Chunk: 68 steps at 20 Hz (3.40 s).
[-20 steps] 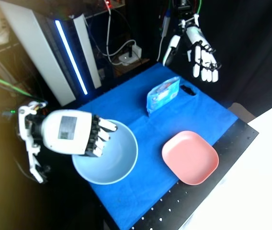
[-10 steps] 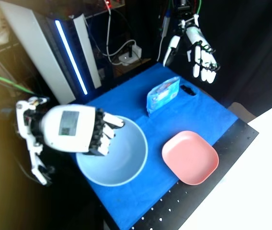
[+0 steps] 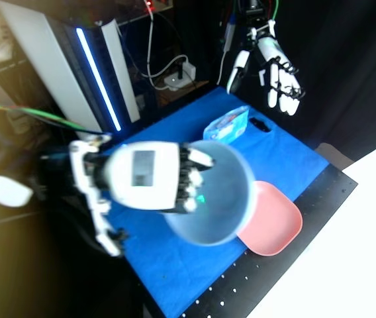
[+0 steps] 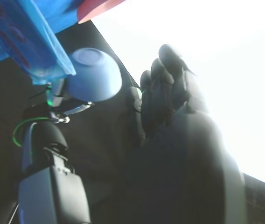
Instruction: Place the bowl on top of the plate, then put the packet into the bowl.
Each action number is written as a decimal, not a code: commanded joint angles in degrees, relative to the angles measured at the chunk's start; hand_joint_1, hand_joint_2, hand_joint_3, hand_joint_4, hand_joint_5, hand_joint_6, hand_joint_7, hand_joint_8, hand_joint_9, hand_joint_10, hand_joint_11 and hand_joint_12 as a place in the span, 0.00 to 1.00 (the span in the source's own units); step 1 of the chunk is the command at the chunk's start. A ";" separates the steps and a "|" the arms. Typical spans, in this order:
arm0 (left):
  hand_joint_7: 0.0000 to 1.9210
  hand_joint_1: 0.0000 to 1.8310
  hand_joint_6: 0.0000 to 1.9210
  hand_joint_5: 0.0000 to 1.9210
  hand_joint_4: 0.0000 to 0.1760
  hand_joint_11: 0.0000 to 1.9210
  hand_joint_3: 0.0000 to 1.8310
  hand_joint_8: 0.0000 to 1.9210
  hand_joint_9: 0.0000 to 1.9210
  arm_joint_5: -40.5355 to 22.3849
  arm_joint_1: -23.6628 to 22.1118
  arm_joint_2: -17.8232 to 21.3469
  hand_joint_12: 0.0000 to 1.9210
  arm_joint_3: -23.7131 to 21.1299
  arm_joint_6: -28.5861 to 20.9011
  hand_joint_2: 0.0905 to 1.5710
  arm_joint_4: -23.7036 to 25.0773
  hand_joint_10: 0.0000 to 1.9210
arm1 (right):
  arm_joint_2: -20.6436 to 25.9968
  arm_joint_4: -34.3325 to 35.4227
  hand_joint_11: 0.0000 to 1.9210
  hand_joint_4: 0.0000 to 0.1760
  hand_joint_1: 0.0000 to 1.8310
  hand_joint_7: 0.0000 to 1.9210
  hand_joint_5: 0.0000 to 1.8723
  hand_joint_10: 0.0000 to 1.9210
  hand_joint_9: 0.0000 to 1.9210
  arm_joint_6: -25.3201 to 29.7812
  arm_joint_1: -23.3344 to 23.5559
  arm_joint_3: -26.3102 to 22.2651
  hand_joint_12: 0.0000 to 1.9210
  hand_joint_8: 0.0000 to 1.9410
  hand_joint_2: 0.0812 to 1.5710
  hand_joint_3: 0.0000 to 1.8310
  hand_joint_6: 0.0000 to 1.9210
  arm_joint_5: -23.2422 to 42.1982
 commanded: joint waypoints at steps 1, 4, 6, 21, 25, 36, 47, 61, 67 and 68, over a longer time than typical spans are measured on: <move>0.14 0.42 0.00 0.18 0.42 0.00 0.00 0.00 0.13 -7.01 -0.68 -0.35 0.39 0.37 -0.52 0.59 -0.68 0.00 | -0.92 2.25 0.74 0.46 0.57 0.54 0.52 1.00 0.73 0.11 1.67 0.81 1.00 1.00 0.49 0.66 0.98 6.14; 0.15 0.37 0.00 0.17 0.34 0.00 0.00 0.00 0.14 -6.66 -1.18 -0.75 0.42 0.73 -0.66 0.59 -0.27 0.00 | -5.35 2.24 0.72 0.00 0.47 0.67 0.59 1.00 0.72 0.11 4.22 4.67 1.00 1.00 0.77 0.43 0.92 2.53; 0.15 0.37 0.00 0.18 0.26 0.00 0.00 0.00 0.14 -6.65 -1.35 -0.83 0.43 0.86 -0.79 0.59 -0.10 0.00 | -7.73 2.19 0.69 0.00 0.48 0.67 0.60 1.00 0.71 0.11 5.13 6.90 1.00 1.00 0.84 0.33 0.98 0.00; 0.15 0.40 0.00 0.18 0.23 0.00 0.00 0.00 0.13 -6.32 -2.12 -1.80 0.33 1.65 -1.44 0.59 0.47 0.00 | -13.80 -0.04 0.78 0.00 0.78 0.70 0.66 1.00 0.76 0.12 6.34 13.32 1.00 1.00 0.80 0.15 1.00 -7.40; 0.15 0.38 0.00 0.17 0.30 0.00 0.00 0.00 0.13 -6.62 -2.12 -1.81 0.19 1.68 -1.59 0.59 0.46 0.00 | -13.79 -0.19 0.72 0.00 0.83 0.64 0.59 1.00 0.71 0.12 6.38 13.04 1.00 1.00 0.80 0.15 0.88 -7.38; 0.15 0.38 0.00 0.18 0.20 0.00 0.00 0.00 0.15 -6.63 -2.12 -2.16 0.43 1.74 -1.71 0.59 0.42 0.00 | -13.77 -0.30 0.53 0.00 0.68 0.48 0.51 0.80 0.53 0.14 6.41 12.05 0.93 0.74 0.71 0.37 0.58 -7.08; 0.15 0.41 0.00 0.19 0.19 0.00 0.00 0.00 0.15 -6.86 -2.12 -2.28 0.45 1.70 -1.74 0.59 0.35 0.00 | -12.63 -0.30 0.43 0.00 0.67 0.28 0.45 0.67 0.40 0.16 6.85 10.11 0.84 0.86 0.86 0.00 0.00 -3.93; 0.18 0.35 0.00 0.20 0.72 0.00 0.00 0.00 0.15 -7.15 -1.96 -2.31 0.33 1.71 -1.74 0.62 -0.33 0.00 | -6.65 2.44 0.03 0.24 0.19 0.19 0.19 0.00 0.19 0.21 7.23 6.39 0.38 0.00 0.96 0.00 0.00 2.64; 0.14 0.38 0.00 0.16 0.77 0.00 0.00 0.00 0.08 -7.23 -1.53 -2.32 0.05 1.66 -1.74 0.56 -1.36 0.01 | 0.47 5.96 0.00 0.11 0.00 0.06 0.08 0.00 0.05 0.20 7.17 2.31 0.17 0.00 0.89 0.00 0.00 10.37; 0.13 0.40 0.00 0.16 0.76 0.00 0.00 0.00 0.07 -7.23 -1.53 -2.29 0.01 1.71 -1.74 0.55 -1.39 0.00 | 1.72 6.52 0.00 0.14 0.00 0.06 0.07 0.00 0.05 0.20 6.87 1.37 0.15 0.00 0.87 0.00 0.00 11.59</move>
